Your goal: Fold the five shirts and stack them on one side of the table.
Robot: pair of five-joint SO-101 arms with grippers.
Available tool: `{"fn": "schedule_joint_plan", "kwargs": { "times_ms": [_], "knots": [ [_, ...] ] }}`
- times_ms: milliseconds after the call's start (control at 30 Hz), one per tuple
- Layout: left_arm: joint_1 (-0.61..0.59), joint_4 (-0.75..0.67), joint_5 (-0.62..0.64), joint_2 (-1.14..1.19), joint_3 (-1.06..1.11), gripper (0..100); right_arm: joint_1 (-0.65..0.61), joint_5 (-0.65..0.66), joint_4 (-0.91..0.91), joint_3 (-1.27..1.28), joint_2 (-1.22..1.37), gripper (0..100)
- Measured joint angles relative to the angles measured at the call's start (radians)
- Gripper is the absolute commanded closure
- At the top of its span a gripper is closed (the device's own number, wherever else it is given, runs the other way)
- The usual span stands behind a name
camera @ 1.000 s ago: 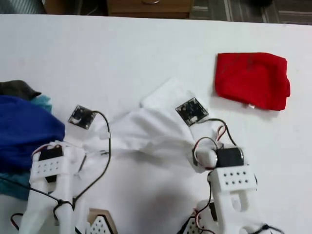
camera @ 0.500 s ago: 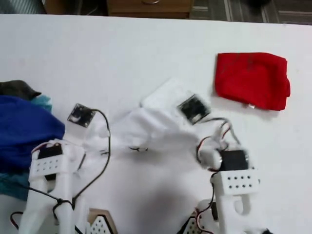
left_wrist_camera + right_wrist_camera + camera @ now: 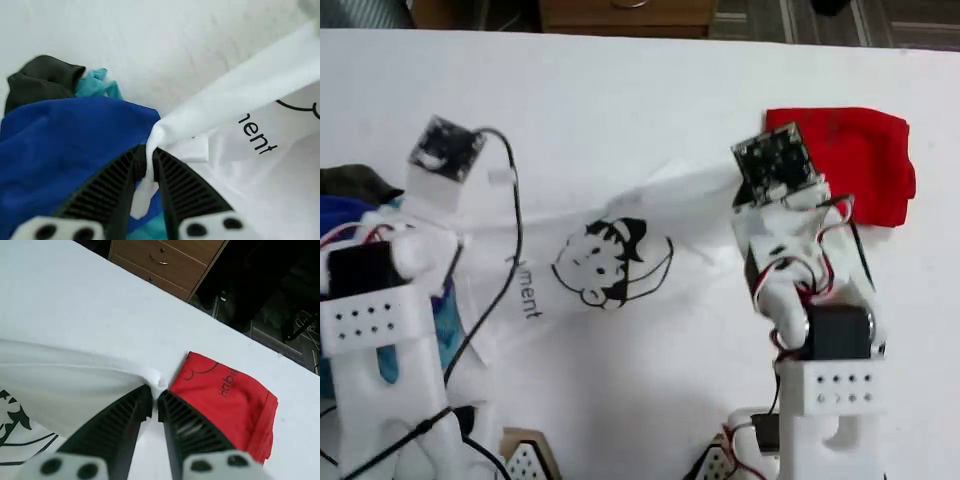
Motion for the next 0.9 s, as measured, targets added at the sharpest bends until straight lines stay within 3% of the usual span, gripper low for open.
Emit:
{"fn": "schedule_joint_plan", "kwargs": {
  "times_ms": [433, 900],
  "knots": [
    [0.157, 0.232, 0.115, 0.000, -0.463, 97, 0.011, -0.018, 0.308, -0.781, 0.361, 97.9],
    [0.130, 0.310, 0.118, -0.006, -0.778, 98, 0.011, -0.018, 0.598, -1.274, 0.365, 97.9]
  ]
}}
